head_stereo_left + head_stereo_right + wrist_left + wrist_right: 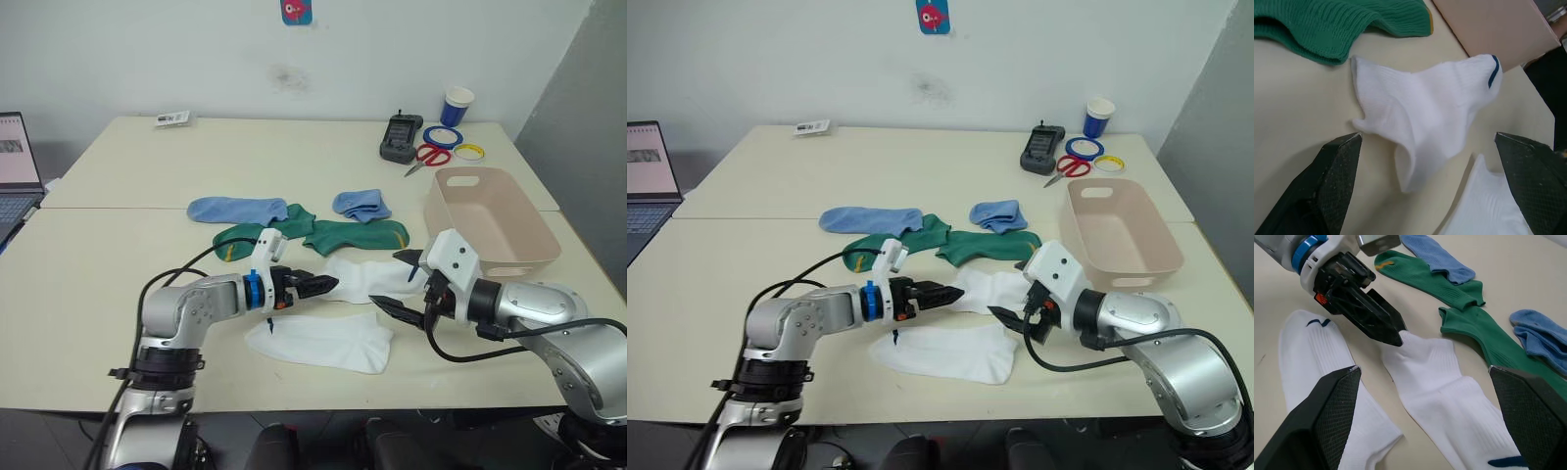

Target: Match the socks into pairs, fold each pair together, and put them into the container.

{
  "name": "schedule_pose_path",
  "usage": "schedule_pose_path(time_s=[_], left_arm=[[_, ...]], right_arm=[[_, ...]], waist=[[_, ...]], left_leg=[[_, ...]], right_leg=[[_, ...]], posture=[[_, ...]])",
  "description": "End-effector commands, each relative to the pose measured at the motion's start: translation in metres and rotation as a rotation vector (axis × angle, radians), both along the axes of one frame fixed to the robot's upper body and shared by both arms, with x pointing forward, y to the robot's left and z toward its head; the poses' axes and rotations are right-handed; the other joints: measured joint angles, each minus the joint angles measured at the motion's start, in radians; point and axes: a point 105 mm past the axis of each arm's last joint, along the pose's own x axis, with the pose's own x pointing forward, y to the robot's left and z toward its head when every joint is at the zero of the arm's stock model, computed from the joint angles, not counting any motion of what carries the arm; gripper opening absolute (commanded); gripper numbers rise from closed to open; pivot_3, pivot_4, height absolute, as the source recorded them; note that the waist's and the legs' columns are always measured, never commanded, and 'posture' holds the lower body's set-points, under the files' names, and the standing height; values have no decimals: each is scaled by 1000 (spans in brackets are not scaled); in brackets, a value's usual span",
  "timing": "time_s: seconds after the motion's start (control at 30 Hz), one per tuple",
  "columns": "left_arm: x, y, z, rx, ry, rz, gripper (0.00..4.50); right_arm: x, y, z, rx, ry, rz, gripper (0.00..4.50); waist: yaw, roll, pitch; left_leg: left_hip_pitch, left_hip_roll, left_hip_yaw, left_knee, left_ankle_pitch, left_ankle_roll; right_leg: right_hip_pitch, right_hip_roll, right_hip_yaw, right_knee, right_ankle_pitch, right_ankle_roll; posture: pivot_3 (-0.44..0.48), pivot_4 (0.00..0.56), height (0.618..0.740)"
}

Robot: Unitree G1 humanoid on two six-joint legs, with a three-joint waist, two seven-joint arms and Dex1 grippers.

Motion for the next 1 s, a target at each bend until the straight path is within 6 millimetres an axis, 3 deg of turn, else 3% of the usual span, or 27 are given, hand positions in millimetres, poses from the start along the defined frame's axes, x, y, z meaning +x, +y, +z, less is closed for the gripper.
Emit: schedule_pose_path(time_s=[0.03,0.3,0.4,0.6,0.67,0.8,0.93,0.97,1.0], left_arm=[[7,-6,7,-32,9,30,3580],[18,-9,10,-62,-65,116,956],[24,4,32,-129,-154,183,33],[29,54,82,-203,-318,286,33],[28,79,118,-166,-431,280,33],[27,101,163,-5,-570,219,33],[23,90,201,65,-640,118,33],[24,85,202,72,-636,104,33],[25,73,189,97,-603,73,33]], right_arm=[[-5,0,9,-4,-46,8,4500],[-4,-1,11,3,-47,-3,4500],[-4,-1,12,5,-49,-4,4500],[-6,1,13,17,-39,14,4500],[-10,4,10,16,-22,45,4500],[-12,3,6,-14,-8,71,4500],[-9,-3,2,-45,-4,57,4500],[-8,-4,1,-50,-4,52,4500],[-6,-7,1,-57,-3,40,4500]], waist=[[0,0,0],[0,0,0],[0,0,0],[-1,0,0],[-1,-2,1],[0,-3,2],[4,-3,2],[4,-3,2],[4,-3,2]], left_leg=[[0,0,0,0,0,0],[0,-1,0,0,0,0],[0,-1,0,0,0,0],[0,0,0,0,0,0],[0,0,0,0,0,0],[0,-1,0,-1,0,-1],[-1,-6,-1,-1,0,-1],[-1,-7,-1,-2,0,-1],[-1,-9,0,-1,0,-1]], right_leg=[[0,0,0,0,0,0],[0,-1,0,0,0,0],[0,-1,1,0,0,0],[0,-1,0,0,0,0],[0,0,0,0,0,0],[0,-1,-1,-1,0,0],[1,-3,-1,-3,-1,1],[1,-4,-1,-4,-1,2],[2,-5,-1,-4,-2,4]], posture=[[0,150,732],[0,150,732],[0,150,732],[0,150,732],[0,150,732],[0,150,732],[0,150,732],[0,150,732],[0,150,732]])
